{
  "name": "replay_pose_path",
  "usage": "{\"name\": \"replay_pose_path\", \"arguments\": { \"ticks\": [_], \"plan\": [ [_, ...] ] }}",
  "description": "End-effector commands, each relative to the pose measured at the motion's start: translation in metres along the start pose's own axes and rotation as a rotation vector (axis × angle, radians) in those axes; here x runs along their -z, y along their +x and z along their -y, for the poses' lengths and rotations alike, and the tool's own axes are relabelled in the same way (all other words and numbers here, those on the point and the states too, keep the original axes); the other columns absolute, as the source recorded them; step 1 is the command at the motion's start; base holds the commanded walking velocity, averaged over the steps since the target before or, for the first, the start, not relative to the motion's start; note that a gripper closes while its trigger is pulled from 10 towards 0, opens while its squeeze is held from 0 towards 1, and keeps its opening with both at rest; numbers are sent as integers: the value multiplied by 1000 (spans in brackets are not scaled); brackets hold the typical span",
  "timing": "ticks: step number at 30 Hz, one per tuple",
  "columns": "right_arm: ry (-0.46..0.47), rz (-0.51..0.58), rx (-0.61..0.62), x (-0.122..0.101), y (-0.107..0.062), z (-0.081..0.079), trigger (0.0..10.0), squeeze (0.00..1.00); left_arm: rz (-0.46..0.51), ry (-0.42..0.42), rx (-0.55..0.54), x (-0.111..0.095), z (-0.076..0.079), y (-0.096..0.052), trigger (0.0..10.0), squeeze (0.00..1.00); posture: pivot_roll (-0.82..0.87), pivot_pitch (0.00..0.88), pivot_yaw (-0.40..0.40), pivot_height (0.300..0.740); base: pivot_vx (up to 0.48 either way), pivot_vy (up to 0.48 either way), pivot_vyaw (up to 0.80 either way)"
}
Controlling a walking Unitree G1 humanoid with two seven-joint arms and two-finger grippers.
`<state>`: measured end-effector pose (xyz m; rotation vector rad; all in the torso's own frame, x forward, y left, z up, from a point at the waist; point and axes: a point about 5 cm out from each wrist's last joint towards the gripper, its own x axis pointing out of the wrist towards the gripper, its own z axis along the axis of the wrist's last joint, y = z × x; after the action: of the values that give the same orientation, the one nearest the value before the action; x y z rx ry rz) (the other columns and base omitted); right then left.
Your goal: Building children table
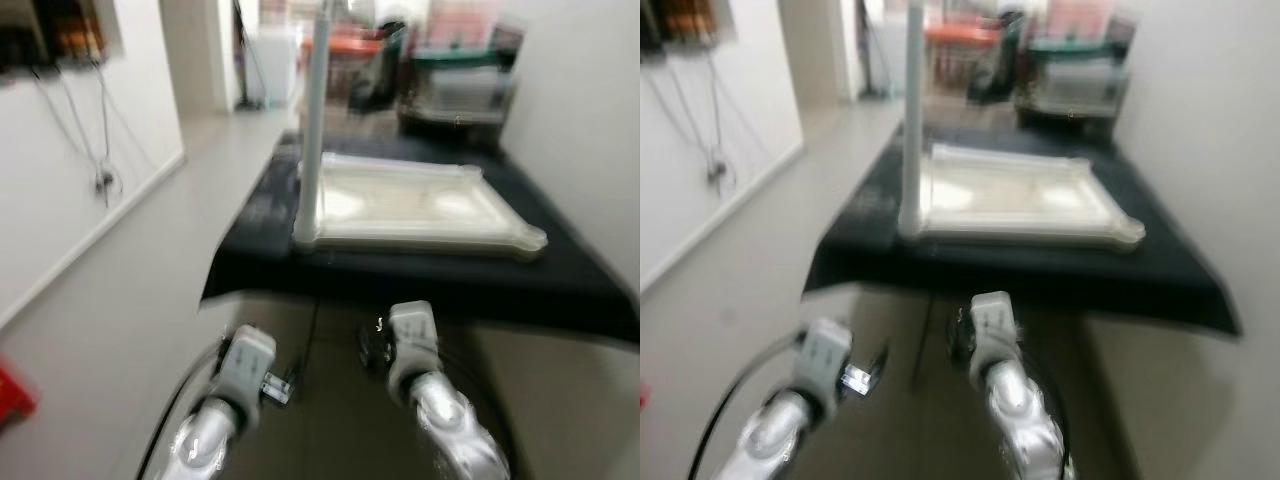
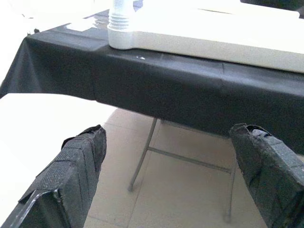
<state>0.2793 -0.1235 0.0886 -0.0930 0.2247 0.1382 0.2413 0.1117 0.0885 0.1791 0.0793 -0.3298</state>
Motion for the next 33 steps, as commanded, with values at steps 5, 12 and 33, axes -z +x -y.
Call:
{"name": "replay_pose_path", "arguments": {
  "ticks": [5,12,33],
  "plan": [
    [-19,15,-19,-3,0,-1,10000,0,20,-5,-36,-5,-4,1,10000,0,152,0,-45,740,0,0,-83],
    [-34,34,-59,-5,-1,-6,10000,0,28,-8,-72,-5,-6,0,10000,0,153,0,-51,740,0,0,-589],
    [-77,152,-141,-19,1,-13,10000,0,100,20,-403,-23,-55,-15,10000,0,158,0,-46,740,94,0,179]
  ]
}}
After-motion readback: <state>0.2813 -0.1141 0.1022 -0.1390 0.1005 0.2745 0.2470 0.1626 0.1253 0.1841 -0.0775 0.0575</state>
